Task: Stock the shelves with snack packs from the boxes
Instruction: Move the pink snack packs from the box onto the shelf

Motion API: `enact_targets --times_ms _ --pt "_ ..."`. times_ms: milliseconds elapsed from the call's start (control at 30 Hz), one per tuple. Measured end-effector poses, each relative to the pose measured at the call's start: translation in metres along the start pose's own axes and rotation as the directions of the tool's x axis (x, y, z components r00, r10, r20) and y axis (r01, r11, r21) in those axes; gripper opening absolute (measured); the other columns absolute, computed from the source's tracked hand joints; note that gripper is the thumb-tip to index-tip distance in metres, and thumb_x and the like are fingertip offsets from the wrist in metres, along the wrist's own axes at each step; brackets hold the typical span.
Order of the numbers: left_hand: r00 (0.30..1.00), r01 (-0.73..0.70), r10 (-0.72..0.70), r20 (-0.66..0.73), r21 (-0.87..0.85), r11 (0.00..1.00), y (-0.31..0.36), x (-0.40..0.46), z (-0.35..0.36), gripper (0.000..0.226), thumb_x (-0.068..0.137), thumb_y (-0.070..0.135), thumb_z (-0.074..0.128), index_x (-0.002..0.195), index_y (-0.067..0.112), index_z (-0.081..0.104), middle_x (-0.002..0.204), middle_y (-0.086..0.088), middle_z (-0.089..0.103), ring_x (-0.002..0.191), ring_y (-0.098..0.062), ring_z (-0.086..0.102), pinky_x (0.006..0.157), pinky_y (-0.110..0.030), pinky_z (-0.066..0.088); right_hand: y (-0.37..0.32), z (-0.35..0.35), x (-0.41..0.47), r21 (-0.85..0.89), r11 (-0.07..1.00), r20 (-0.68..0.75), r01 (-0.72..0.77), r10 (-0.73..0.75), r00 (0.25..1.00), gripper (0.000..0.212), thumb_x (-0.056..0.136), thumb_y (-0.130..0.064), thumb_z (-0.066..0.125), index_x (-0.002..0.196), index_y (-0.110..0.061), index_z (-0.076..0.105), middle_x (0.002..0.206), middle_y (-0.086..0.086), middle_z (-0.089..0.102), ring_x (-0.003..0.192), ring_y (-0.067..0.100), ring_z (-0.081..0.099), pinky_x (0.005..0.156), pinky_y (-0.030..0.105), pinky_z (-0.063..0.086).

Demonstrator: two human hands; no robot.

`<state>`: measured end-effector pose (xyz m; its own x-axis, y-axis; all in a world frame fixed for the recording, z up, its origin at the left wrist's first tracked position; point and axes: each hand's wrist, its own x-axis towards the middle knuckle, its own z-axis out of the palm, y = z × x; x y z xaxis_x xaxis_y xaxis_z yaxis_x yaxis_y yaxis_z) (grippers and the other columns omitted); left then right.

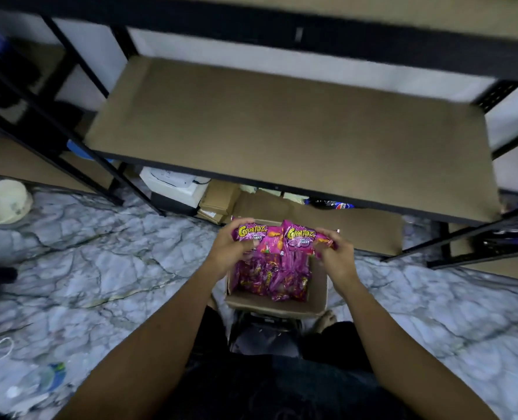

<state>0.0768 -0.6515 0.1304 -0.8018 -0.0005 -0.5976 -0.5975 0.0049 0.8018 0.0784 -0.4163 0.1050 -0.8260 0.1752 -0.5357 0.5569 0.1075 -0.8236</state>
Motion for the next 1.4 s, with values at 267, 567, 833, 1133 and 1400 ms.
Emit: enact_targets --times_ms 267,567,833,1133,1400 --pt "0.962 -0.274 0.268 0.06 0.16 0.948 0.16 -0.081 -0.026 0.048 0.076 -0.002 0.077 0.116 0.022 0.065 0.104 0.001 0.07 0.095 -0.01 0.068 0.079 -0.02 0.053 -0.173 -0.03 -0.086 0.016 0.951 -0.001 0.309 -0.309 0.951 0.037 0.086 0.005 0.064 0.103 -0.026 0.072 0.099 -0.009 0.072 0.093 0.008 0.067 0.086 0.03 0.054" --pt "0.749 -0.652 0.662 0.028 0.208 0.729 0.293 -0.129 -0.035 0.046 0.074 0.007 0.081 0.11 0.03 0.065 0.104 0.0 0.07 0.096 -0.014 0.068 0.08 -0.025 0.054 -0.303 -0.045 -0.136 0.056 0.769 -0.092 0.636 -0.631 0.771 0.038 0.087 0.001 0.065 0.108 -0.031 0.069 0.108 -0.002 0.071 0.096 0.009 0.066 0.081 0.033 0.054" --pt "0.584 -0.723 0.811 -0.036 0.433 0.539 0.384 -0.101 -0.04 0.045 0.075 0.021 0.082 0.111 0.043 0.064 0.099 0.011 0.071 0.098 -0.011 0.066 0.091 -0.035 0.053 -0.379 -0.039 -0.099 -0.187 0.591 -0.112 0.784 -0.806 0.581 0.048 0.087 -0.002 0.062 0.119 -0.037 0.056 0.121 -0.005 0.057 0.111 0.01 0.055 0.095 0.033 0.047" --pt "0.561 -0.691 0.816 -0.138 0.465 0.553 0.442 -0.01 -0.043 0.04 0.077 0.005 0.078 0.108 0.026 0.067 0.108 0.005 0.067 0.097 -0.012 0.063 0.091 -0.029 0.052 -0.455 -0.022 -0.008 -0.412 0.598 -0.17 0.687 -0.791 0.587 0.041 0.088 -0.002 0.061 0.116 -0.032 0.058 0.116 0.005 0.059 0.103 0.019 0.061 0.088 0.034 0.054" --pt "0.485 -0.735 0.85 -0.207 0.43 0.524 0.499 0.054 -0.044 0.046 0.076 -0.004 0.074 0.107 0.03 0.064 0.105 0.0 0.069 0.095 -0.018 0.066 0.091 -0.043 0.054 -0.51 -0.01 0.038 -0.541 0.578 -0.262 0.611 -0.806 0.531 0.047 0.089 0.0 0.055 0.13 -0.022 0.055 0.125 0.016 0.047 0.107 0.034 0.054 0.087 0.038 0.048"
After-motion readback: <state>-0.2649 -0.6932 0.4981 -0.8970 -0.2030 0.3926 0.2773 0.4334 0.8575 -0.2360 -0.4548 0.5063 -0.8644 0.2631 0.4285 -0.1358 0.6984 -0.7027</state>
